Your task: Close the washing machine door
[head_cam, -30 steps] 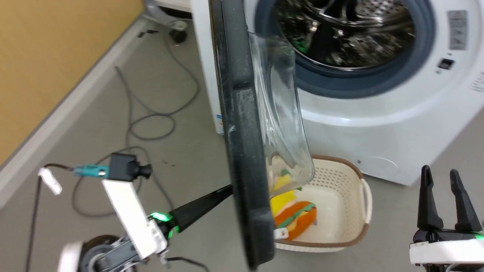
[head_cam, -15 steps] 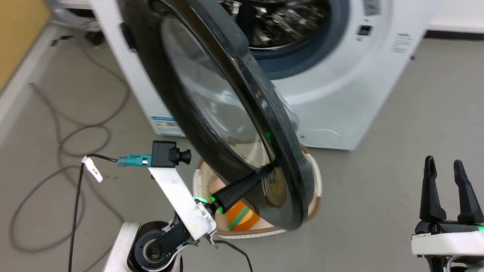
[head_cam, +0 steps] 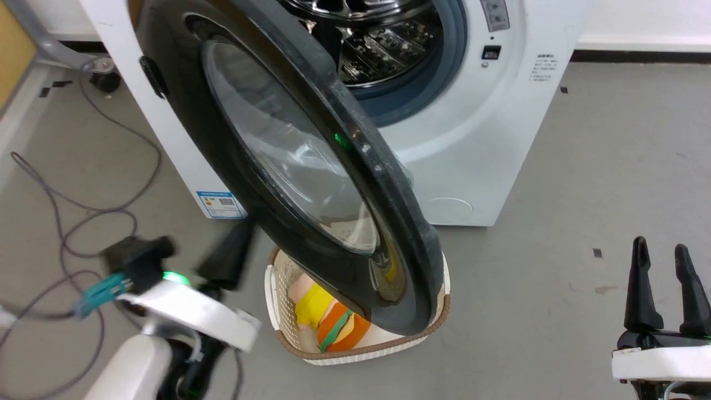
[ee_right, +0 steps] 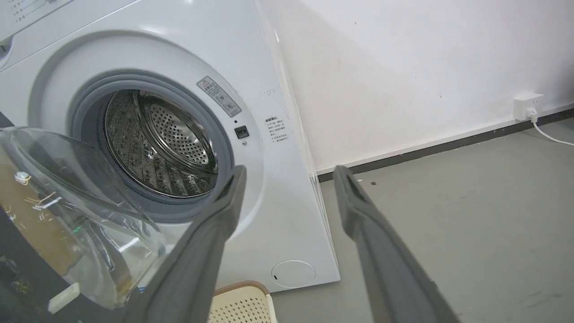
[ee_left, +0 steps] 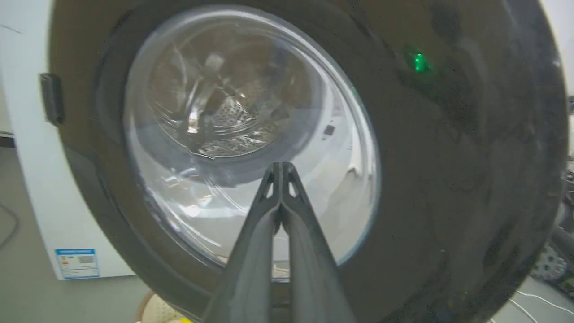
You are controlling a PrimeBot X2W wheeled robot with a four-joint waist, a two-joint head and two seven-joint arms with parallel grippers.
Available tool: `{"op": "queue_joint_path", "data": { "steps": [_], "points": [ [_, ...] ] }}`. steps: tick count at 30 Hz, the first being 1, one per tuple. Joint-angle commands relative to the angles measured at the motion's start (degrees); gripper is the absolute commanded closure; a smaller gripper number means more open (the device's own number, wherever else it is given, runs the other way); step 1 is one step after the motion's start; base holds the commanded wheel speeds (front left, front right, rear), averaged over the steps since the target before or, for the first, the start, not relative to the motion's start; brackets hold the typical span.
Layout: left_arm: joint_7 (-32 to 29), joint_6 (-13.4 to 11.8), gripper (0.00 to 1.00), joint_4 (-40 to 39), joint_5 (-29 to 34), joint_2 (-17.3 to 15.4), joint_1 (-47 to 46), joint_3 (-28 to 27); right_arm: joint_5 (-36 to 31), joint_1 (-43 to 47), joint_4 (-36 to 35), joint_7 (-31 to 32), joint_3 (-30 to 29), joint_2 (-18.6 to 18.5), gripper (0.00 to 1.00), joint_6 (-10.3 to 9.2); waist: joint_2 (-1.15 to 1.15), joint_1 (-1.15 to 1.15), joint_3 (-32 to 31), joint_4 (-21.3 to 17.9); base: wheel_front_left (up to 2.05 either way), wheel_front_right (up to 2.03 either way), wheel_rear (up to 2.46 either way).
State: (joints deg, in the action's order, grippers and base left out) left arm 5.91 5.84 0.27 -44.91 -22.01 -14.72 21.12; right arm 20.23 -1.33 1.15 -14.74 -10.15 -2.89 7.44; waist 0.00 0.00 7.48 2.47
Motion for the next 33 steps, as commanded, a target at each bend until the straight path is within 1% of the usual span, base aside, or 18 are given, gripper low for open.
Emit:
{"op": "queue_joint_path", "data": {
  "steps": [1,2,4,5,6,7,9,10,11,12,14,20,21,24,27,30,32,33],
  "points": [
    [2.84,-1.84,1.0,0.86,2.1,0.34,0.25,-1.06,0.24,0.45,-0.04,-0.26,-0.2,0.02,0.0,0.05,0.0,0.0,-0.44,0.46,0.0,0.0,0.0],
    [5.25,-4.22,1.0,1.89,4.85,0.38,0.06,-1.98,0.11,0.5,0.03,-0.26,-0.4,0.02,0.0,0.05,0.0,0.0,-0.65,0.69,0.0,0.0,0.0],
    [7.62,-8.89,1.0,3.44,11.91,-0.43,-0.41,-2.54,-1.35,0.56,-0.4,-0.26,-0.04,0.02,0.0,0.05,0.0,0.0,-1.13,1.0,0.0,0.0,0.0],
    [8.21,-11.07,1.0,4.01,14.52,-0.28,-0.39,-2.91,-2.67,0.68,-0.82,-0.26,0.5,0.02,0.0,0.05,0.0,0.0,-1.34,1.09,0.0,0.0,0.0],
    [8.59,-13.12,1.0,4.13,15.91,0.75,-0.14,-3.61,-3.61,0.83,-1.12,-0.26,0.92,0.02,0.0,0.05,0.0,0.0,-1.59,1.19,0.0,0.0,0.0],
    [8.82,-15.08,1.0,4.23,17.17,1.67,0.32,-4.42,-4.29,0.97,-1.45,-0.26,1.29,0.02,0.0,0.05,0.0,0.0,-1.86,1.27,0.0,0.0,0.0],
    [9.0,-17.79,1.0,5.13,21.03,1.67,1.23,-4.92,-5.75,1.22,-2.17,-0.26,2.03,0.02,0.0,0.05,0.0,0.0,-2.31,1.23,0.0,0.0,0.0],
    [9.03,-18.99,0.89,4.96,22.26,2.38,1.6,-5.55,-6.58,1.36,-2.61,-0.26,2.39,0.02,0.0,0.05,0.0,0.0,-2.56,1.23,0.0,0.0,0.0],
    [9.05,-19.81,0.15,4.69,23.14,3.23,2.21,-6.2,-7.36,1.55,-2.98,-0.26,2.89,0.02,0.0,0.05,0.0,0.0,-2.76,1.19,0.0,0.0,0.0],
    [9.06,-20.41,0.0,4.53,24.32,3.77,2.89,-6.67,-8.16,1.78,-3.19,-0.26,3.42,0.02,0.0,0.05,0.0,0.0,-2.94,1.13,0.0,0.0,0.0],
    [9.07,-20.99,0.0,4.57,26.74,4.61,4.23,-7.32,-9.22,2.06,-3.69,-0.26,4.29,0.02,0.0,0.05,0.0,0.0,-3.3,1.01,0.0,0.0,0.0],
    [9.08,-20.73,0.0,5.31,31.22,8.01,7.38,-9.53,-8.97,1.89,-4.72,-0.26,5.7,0.02,0.0,0.05,0.0,0.0,-4.42,0.69,0.0,0.0,0.0],
    [9.08,-20.62,0.0,5.31,31.9,8.48,7.76,-9.87,-9.09,1.45,-5.08,-0.26,6.22,0.02,1.0,0.05,0.0,0.0,-4.6,0.67,0.0,0.0,0.0],
    [9.08,-20.29,0.0,5.3,34.11,9.41,8.49,-10.51,-9.64,-0.62,-6.92,-0.26,7.98,0.02,1.0,0.05,0.0,0.0,-4.93,0.7,0.0,0.0,0.0],
    [9.09,-19.62,0.0,5.39,35.25,10.43,8.86,-11.42,-6.24,-3.89,-9.16,-0.26,9.48,0.02,1.0,0.05,0.0,0.0,-5.04,0.9,0.0,0.0,0.0],
    [9.09,-19.52,0.0,5.18,35.82,11.13,9.13,-12.38,-4.96,-6.6,-10.97,-0.26,11.72,0.02,1.0,0.05,0.0,0.0,-5.03,0.95,0.0,0.0,0.0],
    [9.09,-18.95,0.0,4.83,37.14,11.97,9.87,-13.8,-1.66,-11.48,-14.39,-0.26,18.69,0.02,1.0,0.05,0.0,0.0,-4.89,1.23,0.0,0.0,0.0],
    [9.09,-18.67,0.0,4.79,37.32,12.13,10.01,-14.17,-1.41,-12.47,-15.06,-0.26,20.94,0.02,1.0,0.05,0.0,0.0,-4.82,1.34,0.0,0.0,0.0]
  ]
}}
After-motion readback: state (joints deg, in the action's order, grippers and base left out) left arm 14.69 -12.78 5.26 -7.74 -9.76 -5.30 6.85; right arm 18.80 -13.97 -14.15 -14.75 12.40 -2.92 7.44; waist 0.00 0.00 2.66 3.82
